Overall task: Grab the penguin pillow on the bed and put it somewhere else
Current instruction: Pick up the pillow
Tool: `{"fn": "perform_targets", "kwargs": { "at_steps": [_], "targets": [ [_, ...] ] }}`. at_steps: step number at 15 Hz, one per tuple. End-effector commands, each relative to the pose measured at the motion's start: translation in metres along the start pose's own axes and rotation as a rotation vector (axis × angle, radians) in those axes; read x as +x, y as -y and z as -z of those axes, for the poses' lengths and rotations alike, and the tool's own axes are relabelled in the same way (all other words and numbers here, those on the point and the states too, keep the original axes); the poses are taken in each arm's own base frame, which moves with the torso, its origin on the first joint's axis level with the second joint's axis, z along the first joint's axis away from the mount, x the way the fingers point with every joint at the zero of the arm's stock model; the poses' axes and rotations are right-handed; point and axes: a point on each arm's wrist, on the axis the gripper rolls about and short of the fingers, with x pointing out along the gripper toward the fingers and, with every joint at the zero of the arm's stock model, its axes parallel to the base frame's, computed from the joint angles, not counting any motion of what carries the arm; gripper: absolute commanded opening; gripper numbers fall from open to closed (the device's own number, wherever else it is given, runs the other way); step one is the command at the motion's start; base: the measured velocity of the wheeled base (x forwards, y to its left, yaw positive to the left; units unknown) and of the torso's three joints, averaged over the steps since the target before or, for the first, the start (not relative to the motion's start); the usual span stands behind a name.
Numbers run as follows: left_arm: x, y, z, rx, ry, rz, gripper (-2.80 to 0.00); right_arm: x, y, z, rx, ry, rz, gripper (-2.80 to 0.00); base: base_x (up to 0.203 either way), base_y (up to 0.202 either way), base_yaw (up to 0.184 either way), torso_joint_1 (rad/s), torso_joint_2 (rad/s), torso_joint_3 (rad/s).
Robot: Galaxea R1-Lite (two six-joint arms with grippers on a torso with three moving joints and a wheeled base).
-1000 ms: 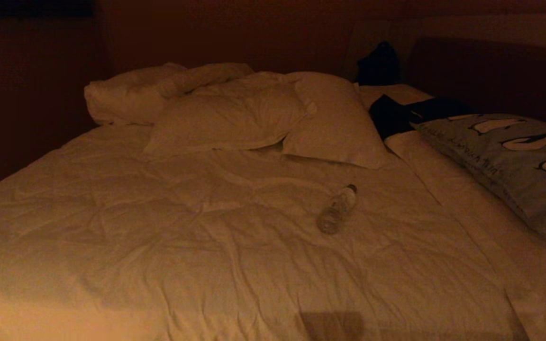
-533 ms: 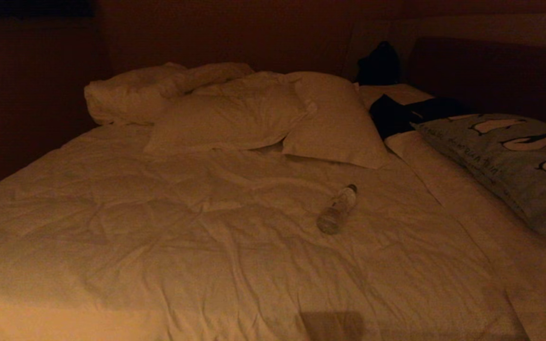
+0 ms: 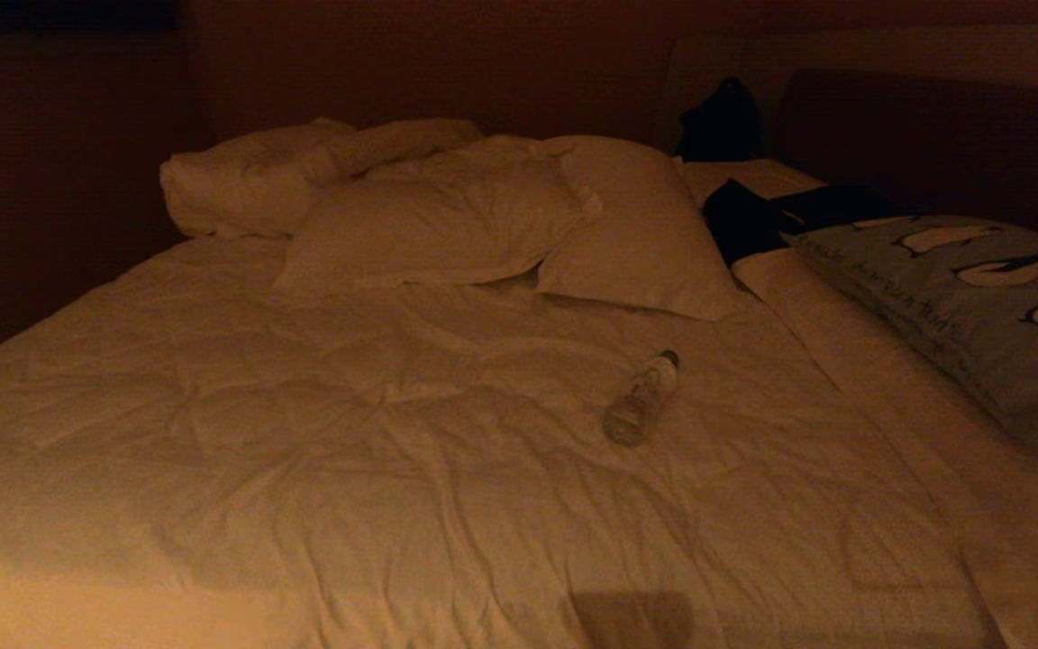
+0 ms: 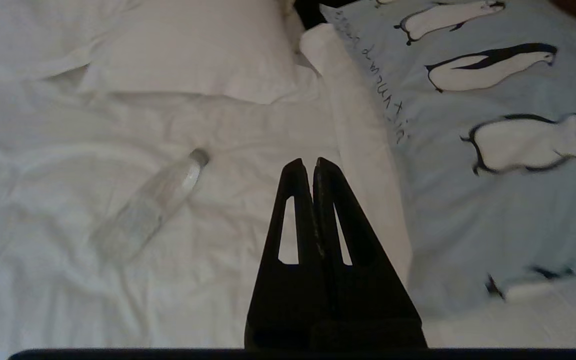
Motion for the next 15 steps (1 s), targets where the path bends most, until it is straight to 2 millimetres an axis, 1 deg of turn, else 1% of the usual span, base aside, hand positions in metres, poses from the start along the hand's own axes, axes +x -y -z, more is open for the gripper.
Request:
{"fn": "perform_targets", "kwargs": {
  "at_steps": [1, 3, 6, 11, 13, 15],
  "targets": [
    [0.000, 0.000, 0.000, -0.001, 0.000, 0.000, -2.80, 0.042, 0.001, 0.004, 0.044, -0.070, 0.023, -2.80, 0.000, 0.000, 0.000, 0.000, 0.00, 0.000],
    [0.000, 0.000, 0.000, -0.002, 0.000, -0.001, -2.80, 0.065, 0.008, 0.003, 0.083, -0.087, 0.059, -2.80, 0.000, 0.000, 0.000, 0.000, 0.00, 0.000],
    [0.000, 0.000, 0.000, -0.001, 0.000, 0.000, -2.80, 0.091, 0.021, 0.009, 0.096, -0.121, 0.107, -2.80, 0.000, 0.000, 0.000, 0.000, 0.00, 0.000],
    [0.000, 0.000, 0.000, -0.002, 0.000, -0.001, -2.80, 0.117, 0.043, 0.021, 0.094, -0.113, 0.180, -2.80, 0.000, 0.000, 0.000, 0.000, 0.00, 0.000],
    [0.000, 0.000, 0.000, -0.002, 0.000, -0.001, -2.80, 0.127, 0.057, 0.026, 0.101, -0.113, 0.221, -2.80, 0.000, 0.000, 0.000, 0.000, 0.00, 0.000],
    [0.000, 0.000, 0.000, 0.000, 0.000, -0.001, -2.80, 0.137, 0.076, 0.030, 0.110, -0.092, 0.254, -2.80, 0.000, 0.000, 0.000, 0.000, 0.00, 0.000]
  ]
}}
